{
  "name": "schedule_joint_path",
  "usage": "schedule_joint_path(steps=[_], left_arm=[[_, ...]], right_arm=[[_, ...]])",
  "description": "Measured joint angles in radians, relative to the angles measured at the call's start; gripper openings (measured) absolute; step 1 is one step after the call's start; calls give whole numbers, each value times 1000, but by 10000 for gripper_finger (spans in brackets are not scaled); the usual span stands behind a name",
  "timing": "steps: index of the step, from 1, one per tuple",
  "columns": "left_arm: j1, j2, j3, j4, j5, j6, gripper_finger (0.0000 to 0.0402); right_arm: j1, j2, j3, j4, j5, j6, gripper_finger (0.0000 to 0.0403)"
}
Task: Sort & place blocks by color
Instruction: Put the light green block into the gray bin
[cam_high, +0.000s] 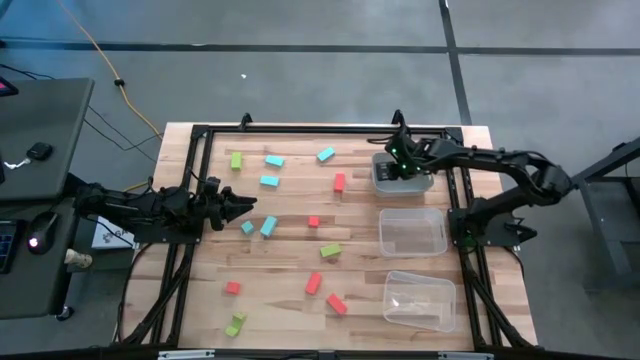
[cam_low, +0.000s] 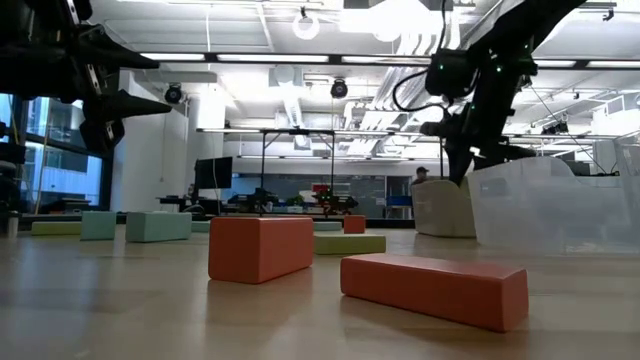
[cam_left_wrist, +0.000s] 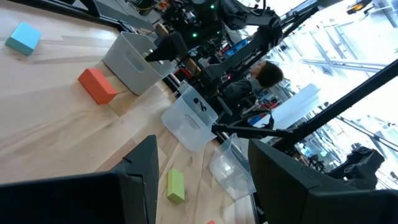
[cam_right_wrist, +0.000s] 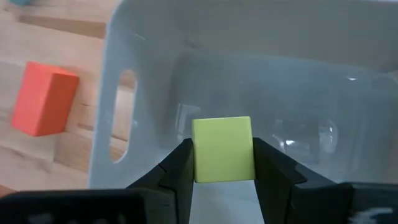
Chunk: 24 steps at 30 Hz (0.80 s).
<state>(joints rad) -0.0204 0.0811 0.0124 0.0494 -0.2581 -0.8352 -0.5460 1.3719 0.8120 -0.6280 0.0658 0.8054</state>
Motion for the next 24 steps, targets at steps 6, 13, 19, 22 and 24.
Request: schedule_joint_path(steps=[6, 13, 19, 22, 24], left_arm=[[0, 0, 0, 0, 0, 0, 174], [0, 0, 0, 0, 0, 0, 174], [0, 0, 0, 0, 0, 0, 174], [0, 0, 0, 0, 0, 0, 174], [0, 0, 0, 0, 0, 0, 174]], right_arm=[[-17, 56, 0, 8, 1, -13, 113], [-17, 98, 0, 16, 2, -13, 113], [-17, 121, 0, 19, -1, -13, 113], [-17, 121, 0, 22, -1, -13, 113], [-17, 121, 0, 22, -5, -19, 114]])
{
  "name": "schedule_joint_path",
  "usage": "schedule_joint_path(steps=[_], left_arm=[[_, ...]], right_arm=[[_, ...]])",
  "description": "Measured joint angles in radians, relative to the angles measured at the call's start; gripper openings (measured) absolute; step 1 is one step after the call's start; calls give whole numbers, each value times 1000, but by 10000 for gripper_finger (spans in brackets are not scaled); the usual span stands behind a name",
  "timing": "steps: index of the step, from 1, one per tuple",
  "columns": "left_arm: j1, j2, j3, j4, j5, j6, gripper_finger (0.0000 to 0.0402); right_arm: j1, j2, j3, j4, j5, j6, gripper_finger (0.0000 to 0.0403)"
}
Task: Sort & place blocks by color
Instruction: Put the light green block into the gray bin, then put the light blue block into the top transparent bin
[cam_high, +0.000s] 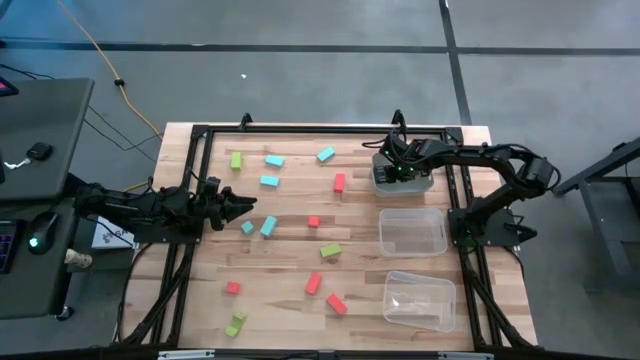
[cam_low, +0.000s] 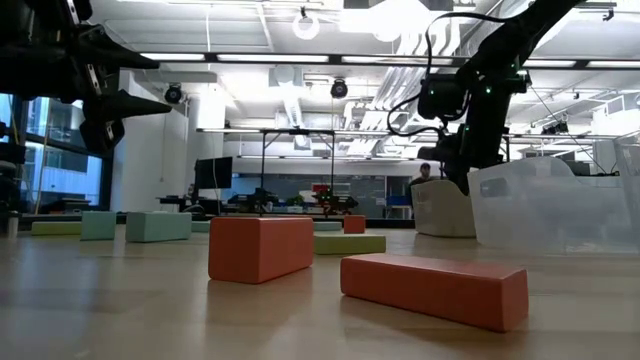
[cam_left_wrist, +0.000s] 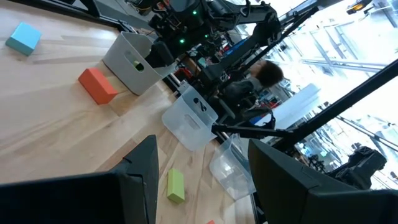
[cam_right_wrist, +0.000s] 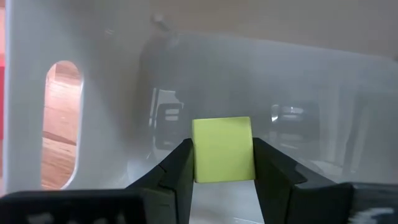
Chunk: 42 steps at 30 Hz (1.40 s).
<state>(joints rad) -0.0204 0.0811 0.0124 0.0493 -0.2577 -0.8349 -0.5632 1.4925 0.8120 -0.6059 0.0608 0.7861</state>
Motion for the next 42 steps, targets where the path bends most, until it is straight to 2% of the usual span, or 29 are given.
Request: schedule_joint_path(steps=[11, 24, 33, 38, 42], left_arm=[[0, 0, 0, 0, 41, 0, 174], [0, 0, 0, -8, 40, 0, 186], [0, 0, 0, -6, 36, 16, 227], [0, 0, 8, 13, 29, 0, 226], [0, 0, 56, 15, 29, 46, 219]], right_arm=[[0, 0, 0, 0, -10, -9, 146], [1, -10, 0, -2, -14, 19, 183], [1, -108, 0, -13, -15, 50, 184], [1, -183, 0, -18, -17, 70, 184], [1, -247, 0, -14, -17, 86, 184]])
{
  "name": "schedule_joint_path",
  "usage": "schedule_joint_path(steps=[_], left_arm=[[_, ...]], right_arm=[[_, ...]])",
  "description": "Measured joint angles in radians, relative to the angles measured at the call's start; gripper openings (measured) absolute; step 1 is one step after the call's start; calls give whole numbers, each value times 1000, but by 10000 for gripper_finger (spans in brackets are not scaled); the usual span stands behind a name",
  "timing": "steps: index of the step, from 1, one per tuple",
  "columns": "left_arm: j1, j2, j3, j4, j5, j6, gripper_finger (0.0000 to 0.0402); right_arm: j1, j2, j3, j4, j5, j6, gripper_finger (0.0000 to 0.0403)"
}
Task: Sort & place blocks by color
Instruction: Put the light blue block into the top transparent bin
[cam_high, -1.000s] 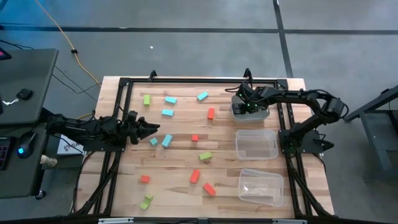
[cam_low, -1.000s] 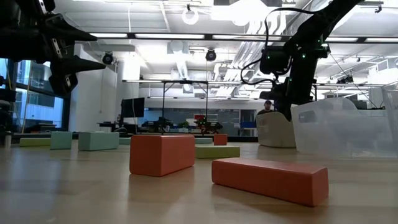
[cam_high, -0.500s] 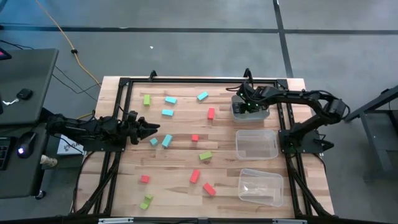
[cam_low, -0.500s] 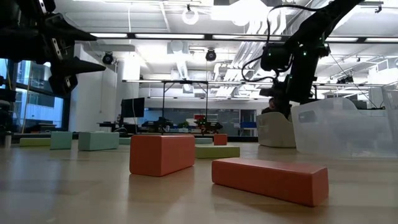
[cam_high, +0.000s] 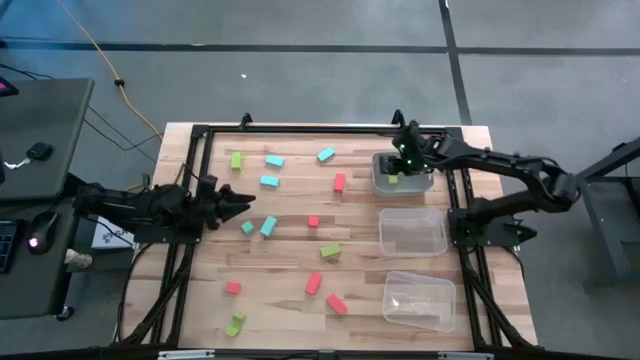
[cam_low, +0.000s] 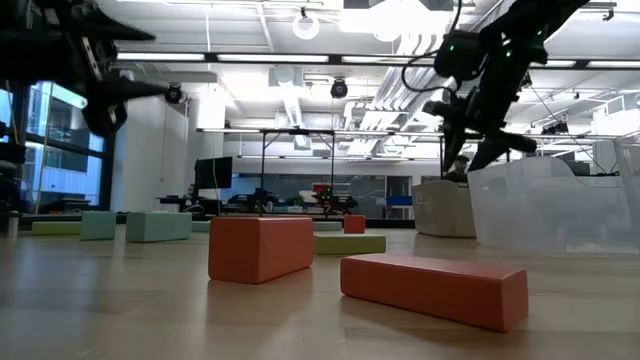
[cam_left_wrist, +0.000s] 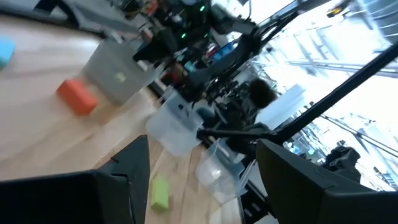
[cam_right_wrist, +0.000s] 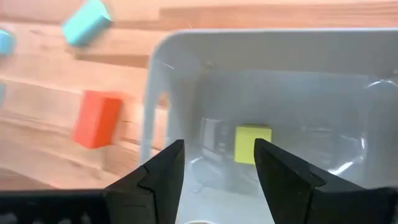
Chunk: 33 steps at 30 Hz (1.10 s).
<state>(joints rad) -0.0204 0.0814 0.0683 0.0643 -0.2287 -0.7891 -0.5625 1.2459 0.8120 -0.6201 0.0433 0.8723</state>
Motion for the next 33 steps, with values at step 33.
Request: schedule_joint_path(steps=[33], left_arm=[[30, 592, 787, -353, -203, 935, 207]], right_arm=[[0, -260, 0, 482, -75, -43, 184]])
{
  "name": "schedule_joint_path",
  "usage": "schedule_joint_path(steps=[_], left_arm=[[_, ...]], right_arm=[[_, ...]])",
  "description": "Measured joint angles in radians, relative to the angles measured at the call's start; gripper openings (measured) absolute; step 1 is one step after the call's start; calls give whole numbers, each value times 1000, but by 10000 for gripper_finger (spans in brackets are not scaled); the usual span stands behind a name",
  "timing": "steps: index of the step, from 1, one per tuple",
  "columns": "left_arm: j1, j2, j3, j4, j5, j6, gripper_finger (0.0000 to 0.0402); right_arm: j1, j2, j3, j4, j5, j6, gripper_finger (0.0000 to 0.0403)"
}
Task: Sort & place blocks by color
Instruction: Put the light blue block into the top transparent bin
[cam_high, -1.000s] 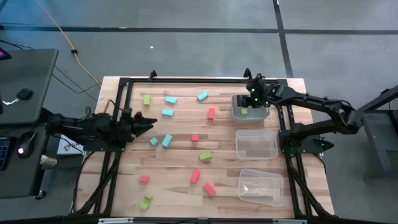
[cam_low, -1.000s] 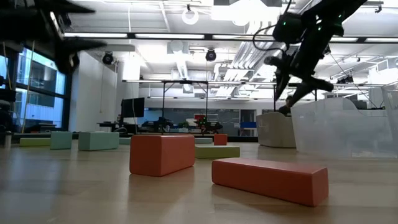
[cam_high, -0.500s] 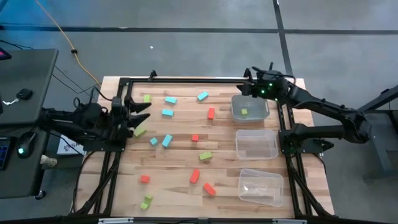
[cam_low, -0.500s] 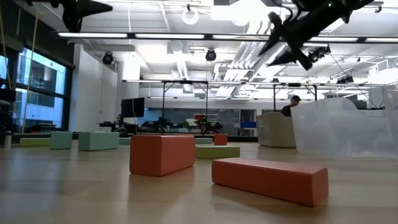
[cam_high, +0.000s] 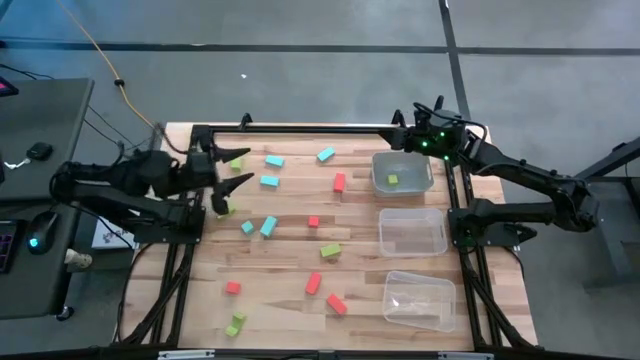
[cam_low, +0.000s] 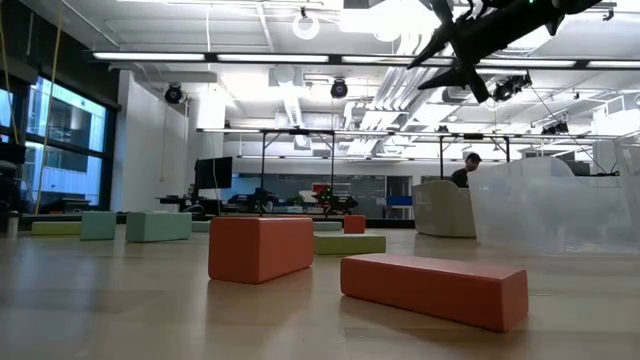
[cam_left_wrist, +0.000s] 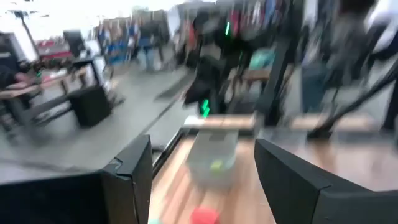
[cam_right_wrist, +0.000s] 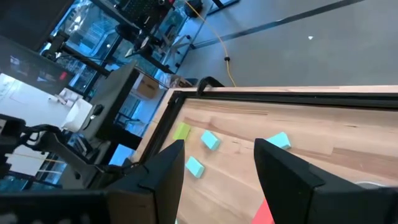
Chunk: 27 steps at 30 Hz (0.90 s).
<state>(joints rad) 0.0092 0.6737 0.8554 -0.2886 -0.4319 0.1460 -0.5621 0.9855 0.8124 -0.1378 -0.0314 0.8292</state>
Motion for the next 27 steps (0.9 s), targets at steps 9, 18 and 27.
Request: schedule_joint_path(steps=[9, 18, 27], left_arm=[[136, 181, 122, -317, 110, 75, 207], [282, 334, 122, -474, 269, 149, 207], [390, 519, 122, -498, 372, 248, 207]], right_arm=[[0, 0, 0, 0, -6, 1, 184], [0, 0, 0, 0, -6, 0, 184], [0, 0, 0, 0, -7, 0, 184]])
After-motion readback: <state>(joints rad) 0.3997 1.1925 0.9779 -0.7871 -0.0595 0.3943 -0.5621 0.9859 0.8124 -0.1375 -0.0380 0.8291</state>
